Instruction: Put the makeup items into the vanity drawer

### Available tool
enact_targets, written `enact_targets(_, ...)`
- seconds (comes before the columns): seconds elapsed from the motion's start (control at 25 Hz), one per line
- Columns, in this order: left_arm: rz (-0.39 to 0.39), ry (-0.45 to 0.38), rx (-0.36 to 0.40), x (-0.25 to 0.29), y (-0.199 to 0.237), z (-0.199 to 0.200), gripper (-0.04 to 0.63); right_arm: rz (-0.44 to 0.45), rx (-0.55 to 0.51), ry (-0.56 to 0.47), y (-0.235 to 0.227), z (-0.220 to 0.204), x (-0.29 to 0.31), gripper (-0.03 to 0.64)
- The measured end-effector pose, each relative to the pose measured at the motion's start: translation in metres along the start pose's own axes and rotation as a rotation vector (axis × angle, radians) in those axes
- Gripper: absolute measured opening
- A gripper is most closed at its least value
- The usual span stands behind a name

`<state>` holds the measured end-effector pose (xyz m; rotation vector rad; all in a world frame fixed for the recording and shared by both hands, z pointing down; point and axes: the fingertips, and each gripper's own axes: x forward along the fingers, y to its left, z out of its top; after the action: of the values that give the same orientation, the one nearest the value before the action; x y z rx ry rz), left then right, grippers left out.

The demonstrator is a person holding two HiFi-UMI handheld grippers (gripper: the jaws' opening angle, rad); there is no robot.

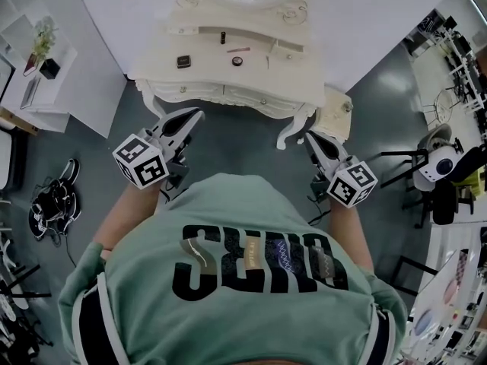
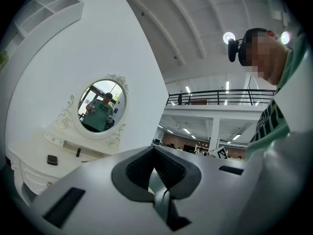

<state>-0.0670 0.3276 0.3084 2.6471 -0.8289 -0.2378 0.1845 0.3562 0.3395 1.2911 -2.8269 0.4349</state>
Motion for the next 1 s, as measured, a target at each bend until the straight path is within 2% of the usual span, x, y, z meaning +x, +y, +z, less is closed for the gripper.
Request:
enact_targets(0.16, -0.004, 0.023, -0.013, 0.017, 0.004, -0.006, 0.003, -0.001, 0.012, -0.003, -0.018, -0.002, 0.004, 0.009)
enact_targets(0.32, 0.004, 0.042, -0.021, 0.024, 0.032, -0.002, 0.003, -0.001, 0.03, 0.01, -0.03, -0.007, 0.033, 0.009)
enact_targets(0.56, -0.045, 0.028, -0.024, 0.045, 0.118, 0.017, 0.003, -0.029, -0.009, 0.021, -0.046, 0.006, 0.116, 0.009)
enact_targets(0.68, -0.09, 0.032, -0.035, 0.062, 0.167, 0.043, 0.003, -0.061, -0.003, 0.011, -0.056, 0.024, 0.164, 0.009)
enact_targets(0.8, -0.131, 0.047, -0.01, 0.075, 0.209, 0.076, 0.003, -0.078, -0.013, 0.003, -0.062, 0.047, 0.214, 0.009)
enact_targets(1.0, -0.156, 0.079, -0.007, 0.09, 0.281, 0.108, 0.003, -0.105, 0.001, -0.011, -0.078, 0.068, 0.288, 0.009)
